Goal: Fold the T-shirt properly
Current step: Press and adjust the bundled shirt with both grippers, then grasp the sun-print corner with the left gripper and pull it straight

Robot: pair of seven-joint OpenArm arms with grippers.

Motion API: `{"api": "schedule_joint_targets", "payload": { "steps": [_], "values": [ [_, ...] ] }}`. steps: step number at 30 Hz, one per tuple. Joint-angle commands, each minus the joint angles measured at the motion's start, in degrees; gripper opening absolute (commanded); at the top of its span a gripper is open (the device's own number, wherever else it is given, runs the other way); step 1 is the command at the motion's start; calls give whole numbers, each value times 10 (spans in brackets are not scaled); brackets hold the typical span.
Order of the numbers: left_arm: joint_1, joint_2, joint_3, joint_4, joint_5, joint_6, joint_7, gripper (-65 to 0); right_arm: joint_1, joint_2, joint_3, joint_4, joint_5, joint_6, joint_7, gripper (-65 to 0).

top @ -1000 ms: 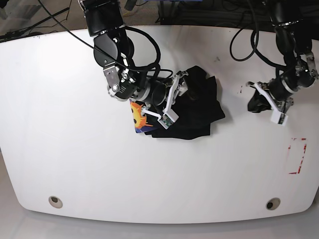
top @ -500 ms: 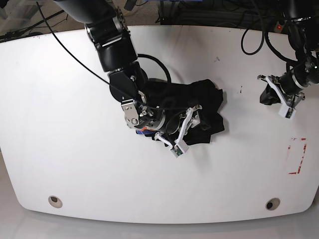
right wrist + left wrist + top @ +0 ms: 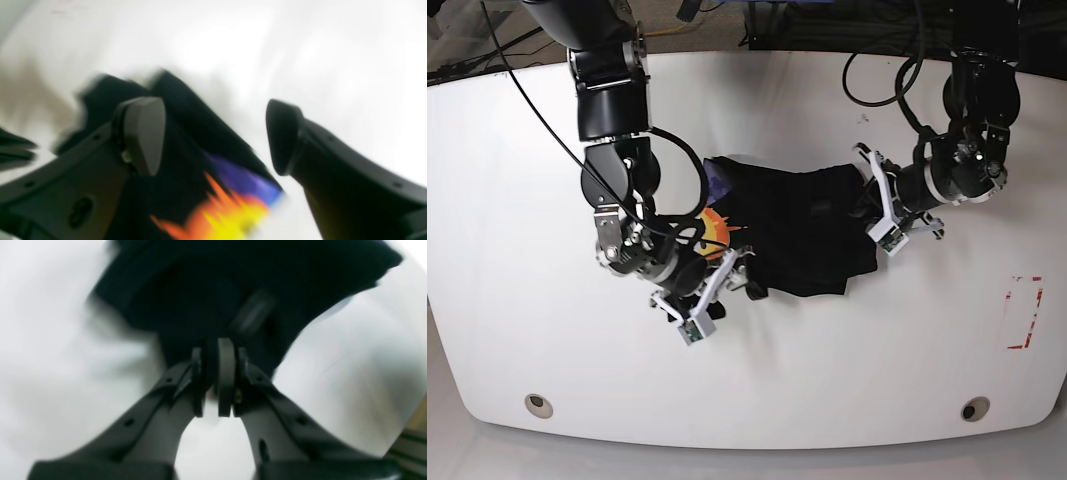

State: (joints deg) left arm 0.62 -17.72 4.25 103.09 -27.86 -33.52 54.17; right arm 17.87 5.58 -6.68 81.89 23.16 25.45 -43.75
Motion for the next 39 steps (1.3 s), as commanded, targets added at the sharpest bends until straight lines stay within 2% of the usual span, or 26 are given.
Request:
{"api": "schedule_joint_targets", "payload": {
  "steps": [1, 6, 9, 15, 19, 26, 33, 39],
  "values": [
    [-19, 8, 11, 10, 17, -1, -9, -608, 4, 11, -1, 18, 12, 7, 9, -231],
    [-30, 37, 39, 9, 58, -2, -9, -607, -16, 33, -1, -8, 10, 7, 12, -396],
    [-30, 54, 40, -10, 58, -2, -9, -607, -16, 38, -1, -52, 6, 7, 32, -461],
    [-67, 57, 41, -99, 58, -2, -11, -607, 0, 51, -4, -162, 6, 12, 106, -463],
    [-100, 51, 40, -172, 58, -2, -29, -607, 11, 67, -4, -199, 6, 60, 128, -468],
    [-156, 11, 41, -268, 58, -2, -110, -607, 8, 71, -4, -198, 6, 81, 127, -468],
    [-204, -35, 22, -275, 53, -2, -111, -607, -7, 69, -4, -158, 8, 79, 121, -468],
    [-188, -43, -24, -202, 54, -3, -106, -607, -24, 66, -1, -35, 11, 76, 51, -468]
  ]
}}
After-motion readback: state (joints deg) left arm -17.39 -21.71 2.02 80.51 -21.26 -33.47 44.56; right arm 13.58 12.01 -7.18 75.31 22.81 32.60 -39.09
